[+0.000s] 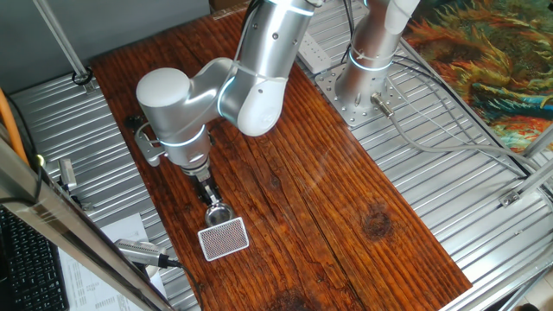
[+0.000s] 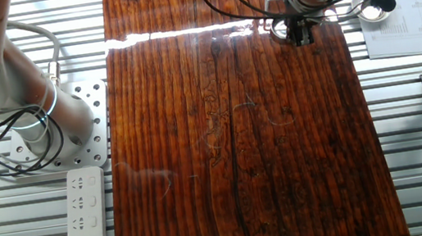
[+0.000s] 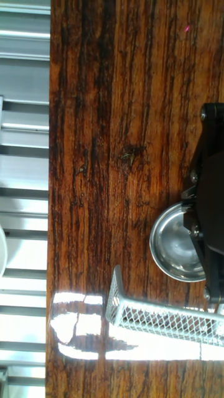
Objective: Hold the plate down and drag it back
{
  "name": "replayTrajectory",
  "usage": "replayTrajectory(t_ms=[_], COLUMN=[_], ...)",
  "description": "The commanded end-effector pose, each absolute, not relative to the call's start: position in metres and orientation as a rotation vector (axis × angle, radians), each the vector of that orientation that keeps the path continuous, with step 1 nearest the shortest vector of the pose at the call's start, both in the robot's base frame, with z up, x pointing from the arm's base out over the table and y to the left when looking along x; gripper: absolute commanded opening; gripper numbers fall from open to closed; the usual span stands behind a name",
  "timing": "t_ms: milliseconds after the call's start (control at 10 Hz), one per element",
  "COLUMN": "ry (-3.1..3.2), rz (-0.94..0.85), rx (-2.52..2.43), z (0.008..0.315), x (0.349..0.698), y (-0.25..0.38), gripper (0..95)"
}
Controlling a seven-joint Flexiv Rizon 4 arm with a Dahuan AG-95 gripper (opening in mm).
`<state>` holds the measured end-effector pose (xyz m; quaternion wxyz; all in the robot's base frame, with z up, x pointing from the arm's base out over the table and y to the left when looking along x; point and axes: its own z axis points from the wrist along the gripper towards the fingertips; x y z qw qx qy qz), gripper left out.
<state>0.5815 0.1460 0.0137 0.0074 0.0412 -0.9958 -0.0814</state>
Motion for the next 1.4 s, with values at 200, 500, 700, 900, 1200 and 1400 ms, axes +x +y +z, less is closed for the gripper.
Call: replayTrajectory(t_ms=[200,500,700,900,1200,1400], ry=[-3.114,-3.114,-3.114,-3.113,-3.113,-3.111], rz=[-0.255,-0.257,-0.257,-0.258,-0.257,-0.264], rx=[0.137,0.143,0.147,0.154,0.164,0.172], z=[0.013,0.013,0.013,0.013,0.013,0.014], x=[0.581,0.582,0.582,0.582,0.582,0.582], y=[0.142,0.140,0.139,0.137,0.133,0.129], gripper=[0.0,0.0,0.0,0.0,0.0,0.0])
